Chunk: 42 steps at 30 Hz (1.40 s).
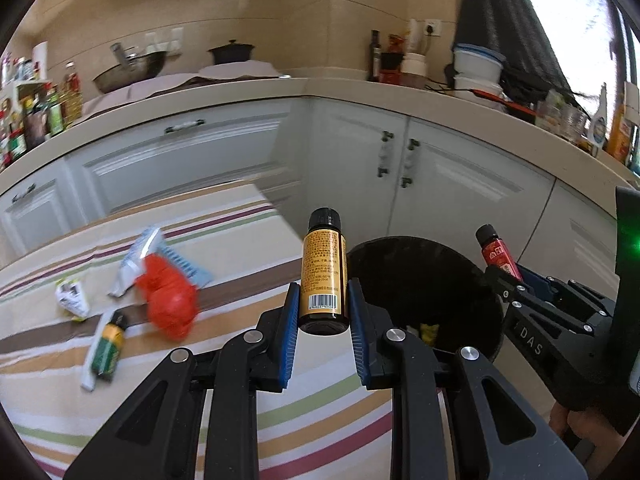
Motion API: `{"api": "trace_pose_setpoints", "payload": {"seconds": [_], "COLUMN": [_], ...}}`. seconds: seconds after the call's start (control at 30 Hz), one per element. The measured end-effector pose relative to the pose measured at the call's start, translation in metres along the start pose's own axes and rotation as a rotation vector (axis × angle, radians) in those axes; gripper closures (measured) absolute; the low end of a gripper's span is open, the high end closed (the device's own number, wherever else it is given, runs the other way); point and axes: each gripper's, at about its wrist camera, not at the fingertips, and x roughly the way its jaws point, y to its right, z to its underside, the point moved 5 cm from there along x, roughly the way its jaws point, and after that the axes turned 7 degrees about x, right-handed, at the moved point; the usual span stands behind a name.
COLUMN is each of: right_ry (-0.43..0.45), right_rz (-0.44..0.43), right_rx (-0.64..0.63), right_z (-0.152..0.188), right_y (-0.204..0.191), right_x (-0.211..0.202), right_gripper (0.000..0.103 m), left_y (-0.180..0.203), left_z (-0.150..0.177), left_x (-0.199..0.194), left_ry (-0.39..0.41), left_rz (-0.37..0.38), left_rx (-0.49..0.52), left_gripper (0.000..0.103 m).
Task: Collect trash
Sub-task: 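Carry both bottles over the black bin and open both tools, then move both open tools back over the table toward the red bag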
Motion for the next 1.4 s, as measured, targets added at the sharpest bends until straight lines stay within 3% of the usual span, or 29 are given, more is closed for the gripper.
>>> {"api": "trace_pose_setpoints", "payload": {"seconds": [0.57,0.63,0.67,0.73,1.1,1.4], "right_ry": [-0.009,-0.021,-0.026,-0.029,-0.020,-0.001], "right_rz": [0.027,0.031,0.033,0.037,0.032,-0.060], "right_rx": [0.049,0.053,0.059,0.066,0.073,0.021], "right_z": [-0.012,-0.012,-0.012,-0.011,-0.013,-0.021], "right_y": [0.042,0.046,0.047,0.050,0.044,-0.009], "right_x": [0.040,0.051,0.055,0.059,0.053,0.035], "right_gripper": [0.079,0.070,0.066,0.063,0.063,0.061], "left_y": [0.052,0.054,0.054,0.052,0.035,-0.022], "left_z": [-0.020,-0.020,-0.019,-0.018,-0.021,-0.012], "left_x": [0.068,0.076,0.080,0.085,0.070,0.029], "left_ry": [-0.057,-0.061,-0.080,-0.098,-0.067,-0.048], "left_rz": [0.043,0.037,0.040,0.059,0.017,-0.077], "left_rx": [0.100,0.104,0.104,0.081,0.043,-0.032], "left_gripper": [0.078,0.073,0.064,0.058,0.056,0.052]}}
